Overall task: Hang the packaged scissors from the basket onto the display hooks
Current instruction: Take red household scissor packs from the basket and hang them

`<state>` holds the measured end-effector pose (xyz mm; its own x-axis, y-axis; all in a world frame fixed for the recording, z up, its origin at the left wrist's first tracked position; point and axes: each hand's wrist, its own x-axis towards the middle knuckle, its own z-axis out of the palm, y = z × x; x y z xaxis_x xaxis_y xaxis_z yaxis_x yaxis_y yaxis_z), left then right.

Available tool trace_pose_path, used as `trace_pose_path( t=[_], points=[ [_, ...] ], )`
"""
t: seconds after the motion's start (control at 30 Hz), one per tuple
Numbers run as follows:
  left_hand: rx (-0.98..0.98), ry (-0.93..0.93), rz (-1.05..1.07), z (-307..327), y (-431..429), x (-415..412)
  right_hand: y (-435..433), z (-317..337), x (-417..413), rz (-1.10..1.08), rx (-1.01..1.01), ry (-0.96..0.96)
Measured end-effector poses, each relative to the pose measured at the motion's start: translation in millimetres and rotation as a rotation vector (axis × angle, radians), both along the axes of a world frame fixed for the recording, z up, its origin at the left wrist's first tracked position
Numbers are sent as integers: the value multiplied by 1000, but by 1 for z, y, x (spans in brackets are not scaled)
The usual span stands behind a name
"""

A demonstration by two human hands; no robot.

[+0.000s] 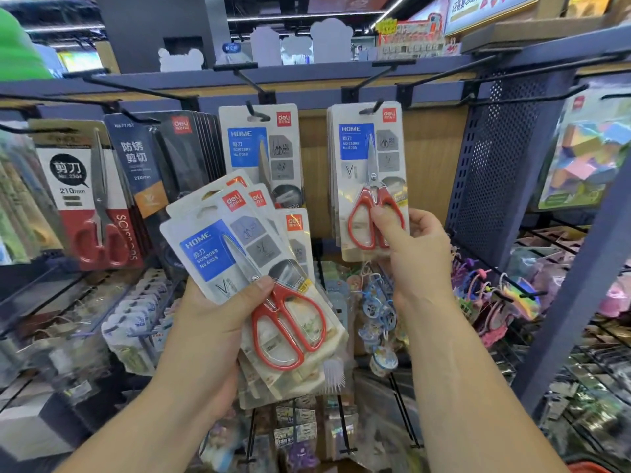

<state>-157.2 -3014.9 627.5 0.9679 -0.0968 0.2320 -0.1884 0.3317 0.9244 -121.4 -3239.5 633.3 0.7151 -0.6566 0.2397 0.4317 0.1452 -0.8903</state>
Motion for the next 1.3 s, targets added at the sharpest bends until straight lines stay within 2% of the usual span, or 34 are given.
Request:
trace_pose_path(
  t=[0.3, 0.47, 0.57, 0.7, 0.8, 0.93, 1.13, 1.3],
  points=[
    [-27, 12, -12, -3, 0, 1, 12, -41, -27, 0, -2, 168],
    [-51, 21, -16, -4, -8, 2, 58, -43, -72, 273, -290, 108],
    [-92, 48, -36, -5, -15, 1, 72, -45, -77, 317, -403, 100],
    [-118, 91, -61, -4, -23, -2, 77, -48, -76, 280, -320, 59],
    [-98, 92, -74, -4, -24, -4, 77, -48, -76, 335, -197, 8],
    [-213, 154, -120, -6, -28, -7, 76, -48, -74, 318, -18, -31],
    [-111, 135, -174, -9, -34, -9, 67, -47, -72, 245, 140, -144],
    [-101, 114, -149, -10, -33, -7, 63, -50, -70, 257, 211, -161]
  ],
)
